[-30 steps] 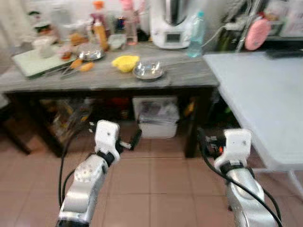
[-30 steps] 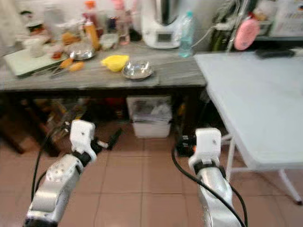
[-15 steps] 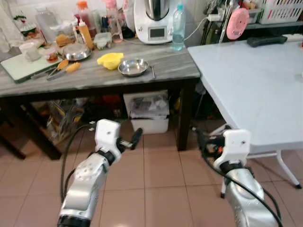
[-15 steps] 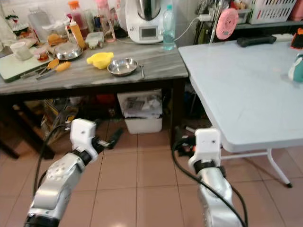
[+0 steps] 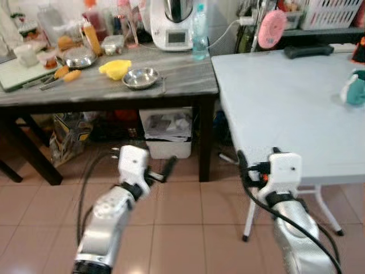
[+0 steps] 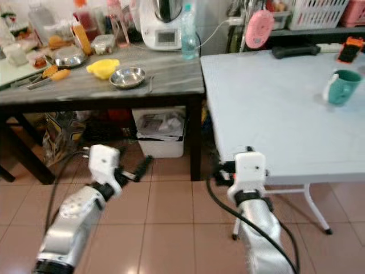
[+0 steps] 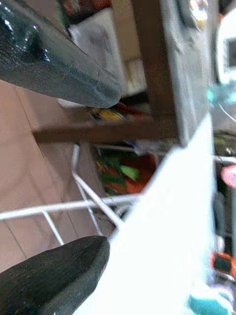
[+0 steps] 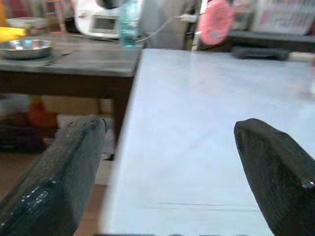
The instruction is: Setting the table
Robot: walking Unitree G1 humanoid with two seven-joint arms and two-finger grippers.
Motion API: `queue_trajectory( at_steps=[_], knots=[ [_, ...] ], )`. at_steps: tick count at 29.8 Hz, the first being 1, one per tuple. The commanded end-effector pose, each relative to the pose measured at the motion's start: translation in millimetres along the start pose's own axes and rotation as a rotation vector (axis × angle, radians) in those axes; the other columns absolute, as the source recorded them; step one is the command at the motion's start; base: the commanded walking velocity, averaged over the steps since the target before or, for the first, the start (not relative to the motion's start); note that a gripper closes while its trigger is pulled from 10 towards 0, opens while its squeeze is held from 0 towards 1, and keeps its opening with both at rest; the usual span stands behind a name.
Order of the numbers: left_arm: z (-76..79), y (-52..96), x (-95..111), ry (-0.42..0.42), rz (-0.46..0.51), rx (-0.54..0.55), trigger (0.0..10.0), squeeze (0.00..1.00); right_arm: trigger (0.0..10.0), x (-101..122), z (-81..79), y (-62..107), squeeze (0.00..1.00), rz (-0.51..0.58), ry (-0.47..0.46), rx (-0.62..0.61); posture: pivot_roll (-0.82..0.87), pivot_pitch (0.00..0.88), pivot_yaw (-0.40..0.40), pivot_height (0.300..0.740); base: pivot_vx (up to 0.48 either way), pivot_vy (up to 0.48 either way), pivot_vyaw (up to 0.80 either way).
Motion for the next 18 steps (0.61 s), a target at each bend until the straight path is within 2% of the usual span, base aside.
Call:
queue_trajectory(
  at_steps=[1, 11, 18],
  knots=[
    [-10.5, 4.1, -0.7, -0.013, -0.006, 0.024, 10.0, 0.00, 10.0, 0.0, -7.3, -0.4, 0.00, 0.006, -0.017, 0.015, -0.11, 0.021, 0.079, 0.740, 0.000, -0.480, 0.00],
    [-10.8, 1.4, 3.1, -0.014, 0.005, 0.023, 10.0, 0.00, 10.0, 10.4, 2.6, 0.1, 0.00, 0.062, -0.005, -0.043, -0.11, 0.024, 0.085, 0.740, 0.000, -0.480, 0.00],
    [-11.1, -0.3, 4.5, -0.013, 0.011, 0.023, 10.0, 0.00, 10.0, 10.5, 3.3, 0.1, 0.00, 0.067, 0.007, -0.050, -0.11, 0.024, 0.089, 0.740, 0.000, -0.480, 0.00]
  ],
)
Point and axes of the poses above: a point about 5 cm out from each wrist's last joint towards the gripper, its own y axis pointing back from the gripper into the wrist, its own x axis along the axis of the wrist's last joint, z = x × y, the point moved 3 cm from there along -y, pointing out of the wrist towards the gripper, and after that the axes turned 12 degrees about -y, right-handed, at the moved point
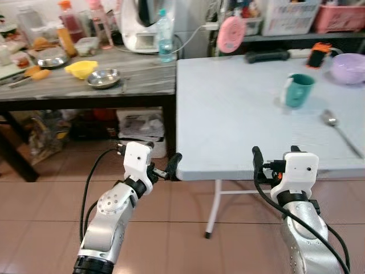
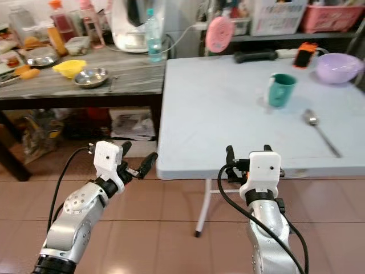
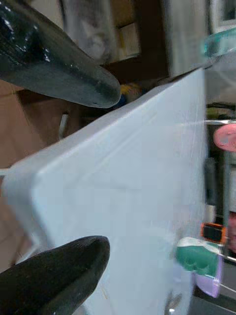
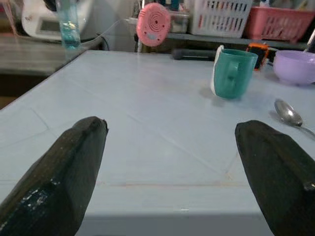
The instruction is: Setting the table
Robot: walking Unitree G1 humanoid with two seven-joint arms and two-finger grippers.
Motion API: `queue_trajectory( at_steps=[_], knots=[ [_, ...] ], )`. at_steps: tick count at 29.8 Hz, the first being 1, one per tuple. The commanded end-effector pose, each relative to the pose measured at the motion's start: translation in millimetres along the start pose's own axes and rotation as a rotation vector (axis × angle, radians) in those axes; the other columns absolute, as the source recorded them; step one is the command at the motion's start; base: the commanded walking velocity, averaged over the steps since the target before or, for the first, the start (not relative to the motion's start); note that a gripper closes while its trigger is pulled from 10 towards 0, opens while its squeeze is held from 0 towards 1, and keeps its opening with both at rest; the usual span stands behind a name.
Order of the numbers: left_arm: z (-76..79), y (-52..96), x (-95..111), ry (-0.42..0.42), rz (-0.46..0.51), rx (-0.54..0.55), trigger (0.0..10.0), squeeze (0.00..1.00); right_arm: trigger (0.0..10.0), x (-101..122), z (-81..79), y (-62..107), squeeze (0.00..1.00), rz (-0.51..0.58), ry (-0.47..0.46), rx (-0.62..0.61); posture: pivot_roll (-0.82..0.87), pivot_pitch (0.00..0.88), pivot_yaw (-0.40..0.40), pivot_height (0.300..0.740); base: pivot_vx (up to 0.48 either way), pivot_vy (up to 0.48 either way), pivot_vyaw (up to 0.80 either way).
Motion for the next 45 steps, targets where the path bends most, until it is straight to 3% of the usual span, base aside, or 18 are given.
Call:
queue_trajectory(
  at_steps=[1, 25, 38, 45],
  knots=[
    [-4.8, 0.7, 1.9, -0.011, 0.005, 0.009, 10.0, 0.00, 10.0, 4.1, -3.6, -0.8, 0.00, 0.016, 0.002, 0.012, -0.11, 0.024, 0.089, 0.740, 0.000, -0.480, 0.00],
    [-1.2, -0.2, -0.7, -0.016, 0.003, -0.010, 10.0, 0.00, 10.0, 3.4, 6.2, -3.1, 0.00, 0.017, 0.018, -0.034, -0.11, 0.012, 0.087, 0.740, 0.000, -0.480, 0.00],
    [2.7, -0.2, 3.8, 0.020, 0.047, -0.054, 10.0, 0.00, 10.0, 3.3, 5.0, -4.6, 0.00, 0.019, 0.020, -0.023, -0.12, 0.000, 0.086, 0.740, 0.000, 0.000, 0.00],
    [4.5, 0.8, 4.3, 0.029, 0.054, -0.069, 10.0, 0.00, 10.0, 3.0, 4.4, -4.9, 0.00, 0.020, 0.017, -0.022, -0.12, 0.001, 0.086, 0.740, 0.303, 0.000, 0.00]
  ],
)
Point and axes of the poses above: a point about 5 cm out from each wrist's last joint towards the gripper, its own y axis pointing back from the gripper into the wrist, its own x axis along the axis of the wrist's last joint, z = x × y, the point moved 3 cm from there along -y, pointing out of the wrist towards the gripper, and after that the axes turned 12 degrees about -y, right-handed, at the moved point
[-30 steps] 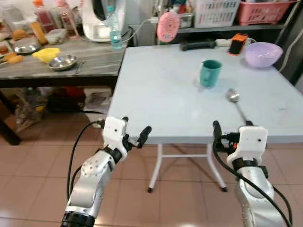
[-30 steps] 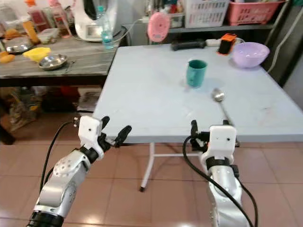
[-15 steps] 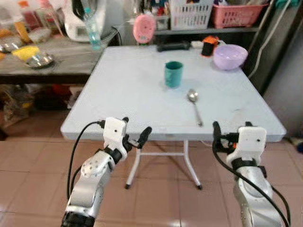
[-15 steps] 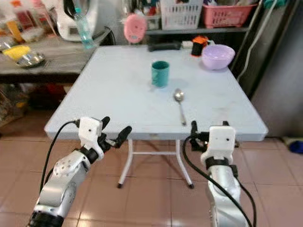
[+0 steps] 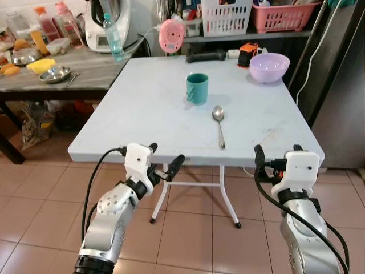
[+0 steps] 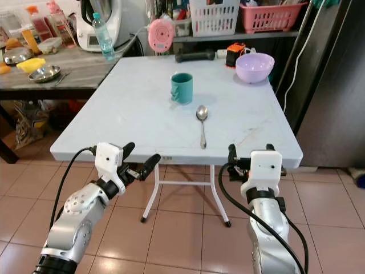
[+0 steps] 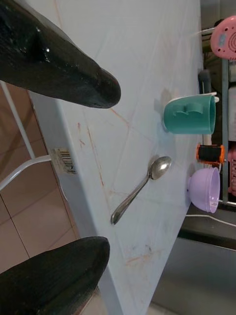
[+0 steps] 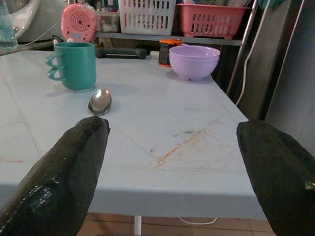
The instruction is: Setting the table
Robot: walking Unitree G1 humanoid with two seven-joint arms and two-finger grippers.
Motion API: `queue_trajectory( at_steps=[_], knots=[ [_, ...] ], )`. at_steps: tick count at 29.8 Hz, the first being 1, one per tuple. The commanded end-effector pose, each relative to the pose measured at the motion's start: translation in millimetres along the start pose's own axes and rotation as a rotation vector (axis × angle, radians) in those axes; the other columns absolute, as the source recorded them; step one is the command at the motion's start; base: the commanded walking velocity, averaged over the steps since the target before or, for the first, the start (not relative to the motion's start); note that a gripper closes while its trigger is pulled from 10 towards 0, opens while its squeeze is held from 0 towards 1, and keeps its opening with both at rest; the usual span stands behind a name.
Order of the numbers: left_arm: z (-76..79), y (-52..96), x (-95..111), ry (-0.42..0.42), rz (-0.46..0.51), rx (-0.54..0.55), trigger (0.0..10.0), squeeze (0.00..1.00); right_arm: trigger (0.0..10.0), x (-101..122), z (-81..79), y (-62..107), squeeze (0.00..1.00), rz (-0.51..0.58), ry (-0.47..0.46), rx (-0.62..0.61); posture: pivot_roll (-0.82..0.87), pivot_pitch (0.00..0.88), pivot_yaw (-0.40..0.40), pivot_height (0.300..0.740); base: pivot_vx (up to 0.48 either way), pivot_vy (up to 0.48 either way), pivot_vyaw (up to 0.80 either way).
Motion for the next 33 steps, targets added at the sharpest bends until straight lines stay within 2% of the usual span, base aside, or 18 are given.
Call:
queue_trajectory(
  at_steps=[1, 26, 33],
  knots=[
    [-3.6, 2.3, 3.7, -0.008, 0.015, 0.003, 10.0, 0.00, 10.0, 1.2, -5.3, -1.3, 0.00, 0.006, -0.014, 0.013, -0.12, 0.003, 0.087, 0.740, 0.322, 0.000, 0.00],
    [0.7, 1.9, 4.4, 0.009, 0.020, -0.026, 10.0, 0.00, 10.0, -0.9, -5.8, -0.8, 0.00, 0.000, -0.027, -0.006, -0.12, 0.010, 0.093, 0.740, 0.317, 0.000, 0.00],
    [2.5, 4.1, 2.8, 0.012, 0.013, -0.040, 10.0, 0.00, 10.0, -4.8, -10.8, -1.5, 0.00, -0.020, -0.052, 0.004, -0.11, 0.017, 0.091, 0.740, 0.310, 0.000, 0.00]
  ],
)
Point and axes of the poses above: a point about 5 cm out from each wrist's last joint towards the gripper, its own y axis pointing back from the gripper into the wrist, its own x axis along the axis of the wrist's last joint, z = x × y, the point moved 3 cm from there along -y, pointing out of the wrist towards the gripper, and after that the axes turned 12 degrees about -y, right-handed, at the moved point
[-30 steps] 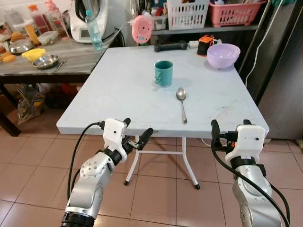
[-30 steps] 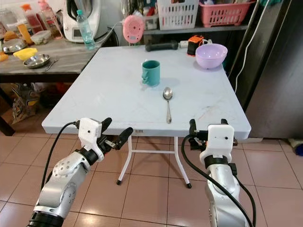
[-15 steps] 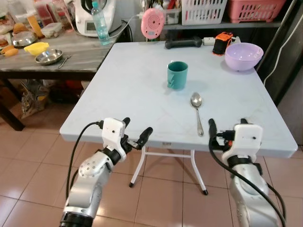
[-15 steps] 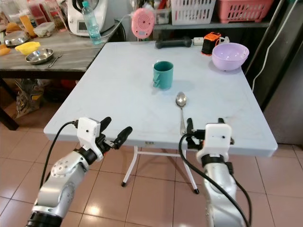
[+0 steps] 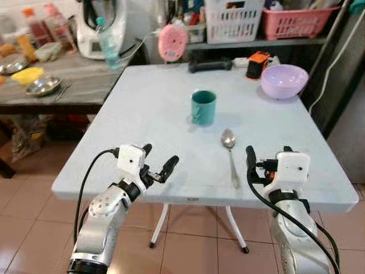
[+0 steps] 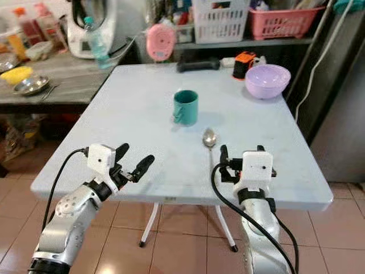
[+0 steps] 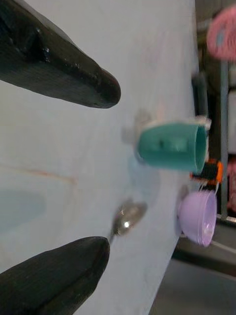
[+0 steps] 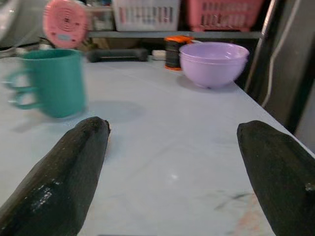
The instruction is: Setting the table
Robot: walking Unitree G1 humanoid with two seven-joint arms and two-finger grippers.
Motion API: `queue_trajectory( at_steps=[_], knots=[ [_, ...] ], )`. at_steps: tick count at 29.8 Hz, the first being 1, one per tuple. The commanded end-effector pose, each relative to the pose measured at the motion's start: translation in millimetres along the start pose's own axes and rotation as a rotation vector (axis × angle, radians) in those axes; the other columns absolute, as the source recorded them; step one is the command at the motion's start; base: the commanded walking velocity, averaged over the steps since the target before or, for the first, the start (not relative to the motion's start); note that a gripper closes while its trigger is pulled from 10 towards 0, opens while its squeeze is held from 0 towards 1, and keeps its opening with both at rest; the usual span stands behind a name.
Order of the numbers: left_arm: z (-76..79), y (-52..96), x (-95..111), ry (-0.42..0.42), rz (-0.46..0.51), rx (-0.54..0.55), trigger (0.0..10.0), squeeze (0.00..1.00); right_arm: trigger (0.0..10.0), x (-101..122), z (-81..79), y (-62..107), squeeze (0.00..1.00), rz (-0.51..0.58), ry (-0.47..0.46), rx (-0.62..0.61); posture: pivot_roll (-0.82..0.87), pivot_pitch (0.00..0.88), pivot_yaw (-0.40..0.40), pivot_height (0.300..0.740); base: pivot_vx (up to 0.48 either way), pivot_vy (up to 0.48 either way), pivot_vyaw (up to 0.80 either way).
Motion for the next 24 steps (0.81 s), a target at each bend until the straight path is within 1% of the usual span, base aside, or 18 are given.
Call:
queue_trajectory(
  at_steps=[1, 2, 3, 4, 7, 9, 11, 12, 13, 16, 17, 18, 22, 24],
  knots=[
    [5.5, -0.9, 3.3, 0.001, 0.007, -0.033, 10.0, 0.00, 10.0, -1.1, -2.5, -2.0, 0.00, -0.015, -0.021, 0.004, -0.11, 0.021, 0.093, 0.740, 0.247, 0.000, 0.00],
    [6.8, 1.0, 2.6, -0.003, 0.002, -0.045, 10.0, 0.00, 10.0, -4.7, -7.9, -2.6, 0.00, -0.031, -0.043, 0.015, -0.11, 0.024, 0.093, 0.740, 0.000, 0.000, 0.00],
    [6.8, 1.0, 2.6, -0.003, 0.002, -0.045, 10.0, 0.00, 10.0, -4.7, -7.9, -2.6, 0.00, -0.031, -0.043, 0.015, -0.11, 0.024, 0.093, 0.740, 0.000, 0.000, 0.00],
    [8.2, 3.1, 2.2, -0.005, -0.003, -0.057, 10.0, 0.00, 10.0, -7.1, -14.6, -3.0, 0.00, -0.043, -0.055, 0.032, -0.11, 0.036, 0.094, 0.740, 0.000, 0.000, 0.00],
    [11.4, 7.8, 2.3, -0.004, -0.008, -0.094, 10.0, 0.00, 10.0, -10.5, -25.8, -2.6, 0.00, -0.064, -0.075, 0.061, -0.11, 0.046, 0.096, 0.740, 0.000, 0.000, 0.00],
    [13.1, 10.0, 1.7, -0.006, -0.015, -0.113, 10.0, 0.00, 10.0, -12.0, -29.2, -2.3, 0.00, -0.072, -0.091, 0.068, -0.10, 0.055, 0.098, 0.740, 0.000, 0.000, 0.00],
    [17.7, 14.8, 1.4, -0.015, -0.023, -0.173, 10.0, 0.00, 10.0, -17.3, -38.6, -2.7, 0.00, -0.104, -0.110, 0.093, -0.10, 0.069, 0.101, 0.740, 0.000, 0.000, 0.00],
    [17.7, 14.8, 1.4, -0.015, -0.023, -0.173, 10.0, 0.00, 10.0, -17.3, -38.6, -2.7, 0.00, -0.104, -0.110, 0.093, -0.10, 0.069, 0.101, 0.740, 0.000, 0.000, 0.00],
    [20.5, 17.7, 0.7, -0.019, -0.032, -0.209, 10.0, 0.00, 10.0, -19.7, -42.5, -2.5, 0.00, -0.121, -0.118, 0.104, -0.10, 0.075, 0.101, 0.740, 0.000, 0.000, 0.00],
    [24.4, 21.8, -1.2, -0.021, -0.050, -0.265, 10.0, 0.00, 10.0, -25.1, -46.4, -2.3, 0.00, -0.157, -0.128, 0.111, -0.10, 0.085, 0.105, 0.740, 0.000, 0.000, 0.00],
    [24.4, 21.8, -1.2, -0.021, -0.050, -0.265, 10.0, 0.00, 10.0, -25.1, -46.4, -2.3, 0.00, -0.157, -0.128, 0.111, -0.10, 0.085, 0.105, 0.740, 0.000, 0.000, 0.00],
    [25.4, 22.5, -1.2, -0.019, -0.056, -0.281, 10.0, 0.00, 10.0, -30.8, -47.2, -2.0, 0.00, -0.186, -0.131, 0.107, -0.10, 0.089, 0.108, 0.740, 0.000, 0.000, 0.00],
    [28.5, 23.9, -1.5, -0.026, -0.066, -0.323, 10.0, 0.00, 10.0, -42.4, -45.4, -3.3, 0.00, -0.241, -0.107, 0.080, -0.10, 0.087, 0.109, 0.740, 0.000, 0.000, 0.00],
    [30.6, 24.9, -1.4, -0.015, -0.068, -0.345, 10.0, 0.00, 10.0, -46.0, -44.1, -5.1, 0.00, -0.267, -0.106, 0.062, -0.10, 0.087, 0.109, 0.740, 0.000, 0.000, 0.00]
  ],
)
Point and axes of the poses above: a point about 5 cm out from each wrist's last joint towards the gripper, its own y axis pointing back from the gripper into the wrist, its own x axis along the axis of the wrist's last joint, z = x × y, the point moved 3 cm from there along -y, pointing out of the wrist towards the gripper, and after that the axes turned 12 degrees about -y, right-handed, at the moved point
